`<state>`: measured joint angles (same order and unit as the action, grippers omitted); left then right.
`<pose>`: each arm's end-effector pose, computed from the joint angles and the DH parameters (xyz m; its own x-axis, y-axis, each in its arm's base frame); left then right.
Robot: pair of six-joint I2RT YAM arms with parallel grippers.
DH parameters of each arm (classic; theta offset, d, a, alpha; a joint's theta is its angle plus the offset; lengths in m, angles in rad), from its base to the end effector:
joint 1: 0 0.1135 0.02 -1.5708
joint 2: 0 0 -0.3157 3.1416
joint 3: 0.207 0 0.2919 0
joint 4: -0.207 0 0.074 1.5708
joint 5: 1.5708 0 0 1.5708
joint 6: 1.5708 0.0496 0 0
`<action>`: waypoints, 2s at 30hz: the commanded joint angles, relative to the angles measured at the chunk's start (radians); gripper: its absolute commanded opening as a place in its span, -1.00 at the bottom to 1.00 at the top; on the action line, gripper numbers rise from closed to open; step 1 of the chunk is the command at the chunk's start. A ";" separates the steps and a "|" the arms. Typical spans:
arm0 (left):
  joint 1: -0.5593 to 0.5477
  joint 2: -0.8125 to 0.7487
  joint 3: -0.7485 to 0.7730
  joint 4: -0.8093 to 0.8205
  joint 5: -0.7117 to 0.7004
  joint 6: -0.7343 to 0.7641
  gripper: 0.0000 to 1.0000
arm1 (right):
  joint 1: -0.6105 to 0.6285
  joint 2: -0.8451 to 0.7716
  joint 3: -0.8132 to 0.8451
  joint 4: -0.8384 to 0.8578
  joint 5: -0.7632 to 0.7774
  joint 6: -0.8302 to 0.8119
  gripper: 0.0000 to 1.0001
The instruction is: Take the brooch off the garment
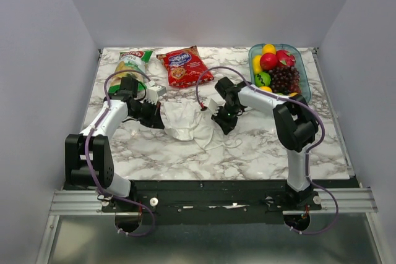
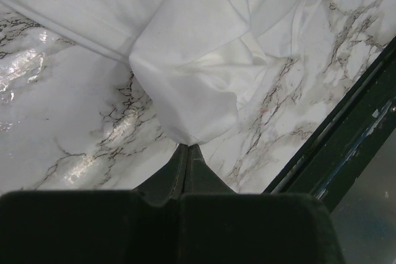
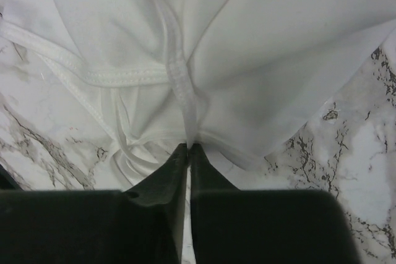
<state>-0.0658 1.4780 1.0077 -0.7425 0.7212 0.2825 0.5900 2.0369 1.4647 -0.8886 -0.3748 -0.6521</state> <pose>0.3087 -0.0532 0.2477 -0.8194 0.2638 -0.5089 0.5297 0.6879 -0.4962 0.3619 0.2642 0.1718 -0.3220 -0.8952 -0.3081 -0.9393 0.2612 0.2226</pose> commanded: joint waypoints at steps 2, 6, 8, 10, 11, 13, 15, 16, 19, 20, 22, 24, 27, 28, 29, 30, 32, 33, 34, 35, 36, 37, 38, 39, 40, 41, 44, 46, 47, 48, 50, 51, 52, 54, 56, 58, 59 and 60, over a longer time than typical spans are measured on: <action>0.000 0.016 0.046 -0.012 -0.014 0.006 -1.00 | 0.008 -0.026 0.002 -0.023 0.051 0.012 -0.92; 0.000 0.022 0.089 -0.049 -0.014 0.041 -1.00 | 0.004 -0.124 0.043 -0.030 0.062 0.000 -0.99; 0.000 0.010 0.118 -0.054 -0.022 0.061 -1.00 | -0.004 -0.184 0.072 -0.023 0.070 -0.007 -0.99; 0.000 -0.015 0.146 -0.043 -0.031 0.087 -1.00 | -0.012 -0.216 0.123 -0.016 0.074 -0.007 -0.99; 0.000 -0.021 0.155 -0.040 -0.048 0.095 -1.00 | -0.024 -0.239 0.140 -0.009 0.077 -0.003 -0.99; 0.001 -0.038 0.190 -0.031 -0.069 0.118 -1.00 | -0.041 -0.253 0.196 0.002 0.094 0.008 -0.99; 0.001 -0.044 0.219 -0.031 -0.101 0.132 -1.00 | -0.080 -0.264 0.239 0.017 0.103 0.038 -0.99; 0.003 -0.045 0.248 -0.031 -0.112 0.136 -1.00 | -0.094 -0.265 0.285 0.017 0.118 0.046 -0.99; 0.004 -0.062 0.298 -0.029 -0.141 0.150 -1.00 | -0.139 -0.290 0.325 0.014 0.167 0.043 -0.99; 0.004 -0.068 0.308 -0.026 -0.147 0.147 -1.00 | -0.144 -0.299 0.330 0.016 0.184 0.022 -0.99; 0.006 -0.093 0.339 -0.021 -0.154 0.141 -1.00 | -0.159 -0.325 0.338 0.017 0.229 0.006 -0.99; 0.007 -0.131 0.351 -0.009 -0.154 0.132 -1.00 | -0.186 -0.336 0.374 0.017 0.231 0.003 -0.99; 0.009 -0.180 0.385 0.003 -0.181 0.103 -1.00 | -0.244 -0.354 0.425 0.048 0.188 0.015 -0.99; 0.009 -0.186 0.432 -0.014 -0.189 0.112 -1.00 | -0.265 -0.371 0.433 0.062 0.145 0.022 -0.99; 0.009 -0.188 0.465 -0.033 -0.204 0.122 -1.00 | -0.280 -0.380 0.437 0.097 0.123 0.037 -0.99; 0.009 -0.185 0.504 -0.078 -0.222 0.121 -1.00 | -0.306 -0.392 0.453 0.111 0.105 0.045 -0.99; 0.009 -0.164 0.653 -0.142 -0.271 0.116 -1.00 | -0.321 -0.432 0.457 0.143 0.056 0.046 -0.99; 0.009 -0.141 0.704 -0.208 -0.281 0.122 -1.00 | -0.328 -0.451 0.451 0.158 0.050 0.046 -0.99; 0.009 -0.130 0.789 -0.236 -0.289 0.124 -1.00 | -0.328 -0.470 0.432 0.177 0.037 0.046 -0.99; 0.009 -0.125 0.821 -0.256 -0.299 0.124 -1.00 | -0.328 -0.519 0.419 0.210 0.030 0.051 -0.99; 0.009 -0.127 0.844 -0.274 -0.304 0.124 -1.00 | -0.328 -0.541 0.407 0.226 0.022 0.055 -0.99; 0.009 -0.133 0.867 -0.274 -0.305 0.121 -1.00 | -0.328 -0.570 0.384 0.238 0.010 0.063 -0.99; 0.009 -0.143 0.870 -0.268 -0.305 0.115 -1.00 | -0.326 -0.593 0.375 0.255 0.007 0.078 -0.99; 0.009 -0.172 0.870 -0.249 -0.301 0.110 -1.00 | -0.328 -0.639 0.367 0.260 0.002 0.084 -0.99; 0.009 -0.192 0.859 -0.239 -0.295 0.106 -1.00 | -0.326 -0.661 0.358 0.260 -0.009 0.089 -0.99; 0.009 -0.212 0.849 -0.229 -0.287 0.097 -1.00 | -0.328 -0.681 0.346 0.258 -0.015 0.094 -0.99; 0.009 -0.312 0.774 -0.186 -0.264 0.083 -1.00 | -0.326 -0.763 0.335 0.222 -0.052 0.088 -0.99; 0.009 -0.395 0.709 -0.156 -0.238 0.063 -1.00 | -0.322 -0.812 0.345 0.182 -0.067 0.088 -0.99; 0.009 -0.421 0.691 -0.149 -0.224 0.055 -1.00 | -0.320 -0.826 0.353 0.127 -0.072 0.083 -0.99; 0.009 -0.477 0.674 -0.140 -0.211 0.043 -1.00 | -0.315 -0.839 0.365 0.097 -0.075 0.080 -0.99; 0.009 -0.531 0.619 -0.133 -0.171 0.031 -1.00 | -0.312 -0.888 0.364 0.022 -0.085 0.069 -0.99; 0.009 -0.579 0.602 -0.130 -0.160 0.021 -1.00 | -0.311 -0.909 0.353 -0.002 -0.091 0.063 -0.99; 0.008 -0.603 0.571 -0.129 -0.143 -0.003 -1.00 | -0.311 -0.931 0.345 -0.022 -0.098 0.059 -0.99; 0.009 -0.668 0.548 -0.150 -0.080 -0.022 -1.00 | -0.309 -0.997 0.327 -0.082 -0.128 0.042 -0.99; 0.008 -0.705 0.525 -0.164 -0.010 -0.046 -1.00 | -0.305 -1.068 0.303 -0.140 -0.173 0.028 -0.99; 0.008 -0.746 0.511 -0.184 0.023 -0.062 -1.00 | -0.303 -1.113 0.269 -0.153 -0.179 0.048 -0.99; 0.009 -0.755 0.508 -0.190 0.035 -0.071 -1.00 | -0.305 -1.132 0.260 -0.159 -0.179 0.061 -0.99; 0.009 -0.765 0.505 -0.208 0.041 -0.071 -1.00 | -0.305 -1.158 0.252 -0.165 -0.182 0.065 -0.99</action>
<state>-0.0601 0.7395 1.5372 -0.9096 0.6483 0.2672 0.2794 0.9638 1.7512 -0.9535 -0.4969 -0.6025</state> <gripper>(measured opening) 0.008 0.012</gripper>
